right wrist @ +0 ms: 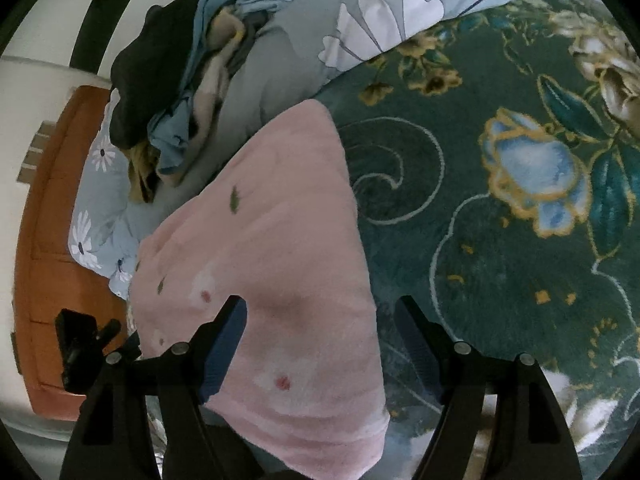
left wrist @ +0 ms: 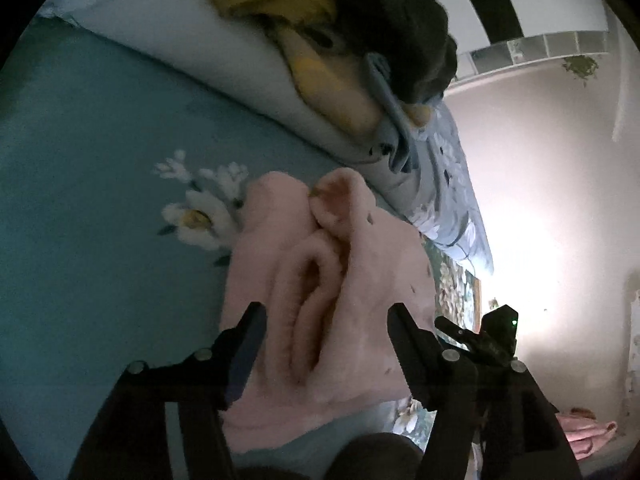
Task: Fold clothes
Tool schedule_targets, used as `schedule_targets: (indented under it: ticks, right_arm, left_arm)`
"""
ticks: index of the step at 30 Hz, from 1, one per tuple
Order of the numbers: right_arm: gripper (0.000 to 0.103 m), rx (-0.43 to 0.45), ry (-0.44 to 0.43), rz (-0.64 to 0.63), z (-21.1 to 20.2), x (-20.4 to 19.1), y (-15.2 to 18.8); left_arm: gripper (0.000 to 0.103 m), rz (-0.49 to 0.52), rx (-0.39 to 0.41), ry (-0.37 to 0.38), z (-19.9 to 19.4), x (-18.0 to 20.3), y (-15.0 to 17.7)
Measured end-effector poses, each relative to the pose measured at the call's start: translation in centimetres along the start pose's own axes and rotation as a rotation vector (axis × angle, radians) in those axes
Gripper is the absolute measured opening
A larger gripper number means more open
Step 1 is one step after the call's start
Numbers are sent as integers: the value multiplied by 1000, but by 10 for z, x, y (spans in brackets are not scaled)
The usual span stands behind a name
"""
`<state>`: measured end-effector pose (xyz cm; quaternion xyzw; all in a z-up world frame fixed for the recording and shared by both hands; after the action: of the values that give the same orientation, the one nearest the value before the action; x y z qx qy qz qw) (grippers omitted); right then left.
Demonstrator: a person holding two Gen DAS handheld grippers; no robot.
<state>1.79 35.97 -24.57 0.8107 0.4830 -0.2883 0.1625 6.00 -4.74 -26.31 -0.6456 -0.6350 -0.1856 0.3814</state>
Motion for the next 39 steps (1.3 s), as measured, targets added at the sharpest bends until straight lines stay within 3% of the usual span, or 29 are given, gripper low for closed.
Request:
schedule_targets:
  ticks: [2,8,10,14,16,25,31,35,36,37,39]
  right_arm:
    - [78,-11,-10,-5,3,-1,0]
    - [78,-45,-13,-23,18,-4,0]
    - [78,-49,-16,-18,23,-4,-1]
    - [78,-53,-21,-10,29,-4,-2]
    - [78,-54,-23,-7,30,-4,-2]
    - [78,-57,-59,-28,25,-13,-2]
    - [78,-104,-53,-33,41,-10,-1]
    - [78,-117,-68,-23,47,-7,1]
    - [78,-122,-72,-24,47,-6,2]
    - [78,-131,-80,-25,48,-5,2]
    - [78,-156,-106,-20,51,-3,3]
  left_arm:
    - [68,-3,-18,18,6,-3,-1]
    - [62,44,-20,-25,7,2,3]
    - [42,60,-23,-22,5,5,7]
    - [32,93,-56,-88,20,11,5]
    - [19,89,-46,-81,21,11,5]
    - [13,138,42,-81,-12,28,5]
    - [13,57,-13,-113,-1,-7,18]
    - [27,86,-22,-92,-2,1,14]
    - [41,93,-24,-87,-2,3,13]
    - [68,100,-27,-82,-3,5,12]
    - [91,145,-24,-76,-3,11,9]
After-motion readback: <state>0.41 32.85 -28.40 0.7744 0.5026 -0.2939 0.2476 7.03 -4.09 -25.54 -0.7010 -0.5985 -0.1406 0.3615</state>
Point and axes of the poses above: each gripper's, at about its wrist camera, not at the fingertips, and z roughly the way its jaws point, x to its right, y to its underside, the point moved 2 cm from there along z, roughly the way its jaws point, and after that the axes turned 11 degrees about z, right-handed, at the moved point
